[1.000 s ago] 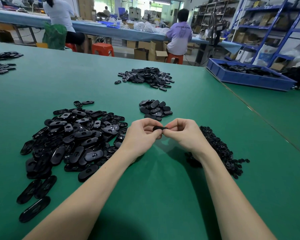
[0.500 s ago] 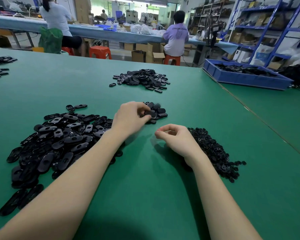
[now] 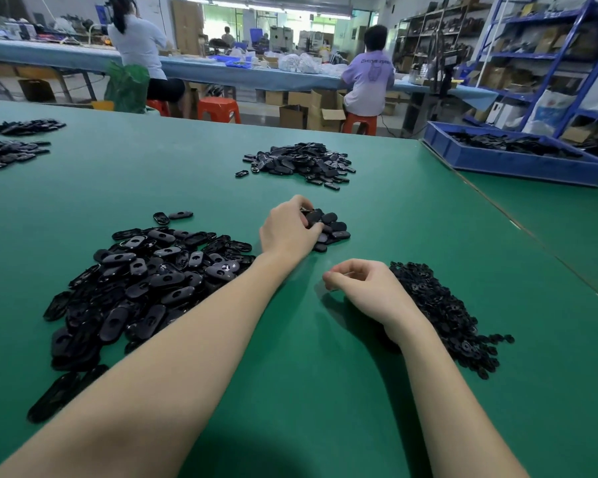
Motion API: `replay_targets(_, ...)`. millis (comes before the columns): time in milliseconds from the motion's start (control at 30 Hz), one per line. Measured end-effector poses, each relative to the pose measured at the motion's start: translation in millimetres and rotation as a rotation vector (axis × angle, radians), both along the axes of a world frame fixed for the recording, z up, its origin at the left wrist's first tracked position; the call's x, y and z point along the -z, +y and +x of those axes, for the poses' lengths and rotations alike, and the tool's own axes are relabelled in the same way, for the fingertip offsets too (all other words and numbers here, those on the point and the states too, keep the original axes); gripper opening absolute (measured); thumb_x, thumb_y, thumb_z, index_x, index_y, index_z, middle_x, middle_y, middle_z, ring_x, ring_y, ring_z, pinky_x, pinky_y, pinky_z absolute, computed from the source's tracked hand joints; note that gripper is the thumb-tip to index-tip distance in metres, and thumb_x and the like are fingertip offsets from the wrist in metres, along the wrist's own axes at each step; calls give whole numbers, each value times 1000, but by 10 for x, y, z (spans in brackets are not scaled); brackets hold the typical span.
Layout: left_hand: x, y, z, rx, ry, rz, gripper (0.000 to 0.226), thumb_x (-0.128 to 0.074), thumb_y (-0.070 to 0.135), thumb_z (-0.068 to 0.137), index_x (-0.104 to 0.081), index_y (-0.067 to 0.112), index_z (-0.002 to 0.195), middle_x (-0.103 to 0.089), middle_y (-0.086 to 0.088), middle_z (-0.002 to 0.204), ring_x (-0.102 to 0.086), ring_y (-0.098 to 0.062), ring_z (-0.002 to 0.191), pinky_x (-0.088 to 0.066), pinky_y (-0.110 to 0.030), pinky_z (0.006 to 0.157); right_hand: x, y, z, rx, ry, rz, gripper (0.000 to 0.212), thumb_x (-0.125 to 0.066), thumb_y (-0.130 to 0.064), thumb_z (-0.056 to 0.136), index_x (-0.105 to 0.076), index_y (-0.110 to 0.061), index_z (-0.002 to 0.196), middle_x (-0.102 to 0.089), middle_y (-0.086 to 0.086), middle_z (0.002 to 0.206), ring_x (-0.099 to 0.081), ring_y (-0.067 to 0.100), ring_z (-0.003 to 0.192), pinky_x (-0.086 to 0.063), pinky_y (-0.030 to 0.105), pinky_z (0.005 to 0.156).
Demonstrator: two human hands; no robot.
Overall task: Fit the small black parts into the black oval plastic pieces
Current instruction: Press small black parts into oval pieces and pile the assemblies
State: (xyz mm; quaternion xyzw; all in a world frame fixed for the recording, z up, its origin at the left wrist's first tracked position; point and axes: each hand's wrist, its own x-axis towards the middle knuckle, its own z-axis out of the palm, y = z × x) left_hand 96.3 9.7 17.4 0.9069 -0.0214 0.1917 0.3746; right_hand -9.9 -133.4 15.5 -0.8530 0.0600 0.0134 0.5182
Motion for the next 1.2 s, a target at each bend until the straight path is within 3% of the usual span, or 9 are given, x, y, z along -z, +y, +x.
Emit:
replay_targets(100,-12,42,-183,51,-16,-47,23,-72,37,83,-65,33,105,-59,15,72,-59,-10,79,-39,-26,61,5,6,5,1,-1,-23,13,-73,-38,87,-76,-24,86,-78,-7,89,-62,6,74,-42,22,64)
replay_targets(233,-4,181,-467,144,-40,-82,16,-73,36,83,-66,31,97,-61,12,69,-56,-5,66,-52,-30,70,11,39,28,8,-12,-152,14,-74,-41,86,-75,-27,85,-76,-8,84,-62,6,71,-45,27,66)
replay_targets(400,-48,472,-677,206,-14,14,14,-73,35,83,-65,35,94,-60,16,69,-52,1,62,-55,-35,79,33,99,31,18,-47,-305,12,-73,-42,84,-72,-31,81,-71,-14,79,-66,8,81,-52,32,78)
replay_targets(600,-156,872,-716,152,21,60,5,-69,32,87,-67,33,91,-64,15,71,-53,-3,59,-55,-35,78,48,227,-9,70,-170,-481,14,-68,-48,82,-66,-35,78,-65,-23,70,-58,-6,73,-39,22,60)
replay_targets(700,-178,1046,-697,95,8,96,9,-62,24,91,-69,30,94,-64,12,77,-57,-10,71,-55,-37,80,49,339,-34,81,-256,-504,16,-67,-50,83,-64,-35,77,-64,-23,67,-56,-7,68,-35,19,56)
replay_targets(833,-142,1161,-656,19,24,242,24,-51,16,97,-71,25,108,-59,6,96,-53,-25,107,-46,-38,94,69,423,-46,47,-276,-522,16,-67,-49,84,-64,-35,77,-65,-23,66,-57,-8,67,-34,18,56)
replay_targets(1000,-65,1168,-617,35,188,443,53,-44,8,93,-54,29,141,-49,6,148,-31,-21,142,-30,-47,114,117,433,-45,-10,-240,-549,15,-66,-49,84,-65,-36,78,-67,-23,72,-55,-9,70,-34,18,57)
replay_targets(1100,-21,1150,-597,86,305,494,57,-40,11,96,-42,29,150,-41,8,156,-20,-18,150,-16,-53,121,119,424,-31,-20,-228,-547,15,-66,-49,84,-66,-35,78,-66,-24,71,-55,-10,71,-34,17,57)
replay_targets(1200,4,1132,-597,75,302,502,52,-39,14,98,-48,31,146,-48,5,150,-27,-20,145,-16,-55,120,117,416,-24,-27,-213,-541,15,-67,-49,84,-66,-36,77,-66,-24,71,-56,-9,72,-34,17,57)
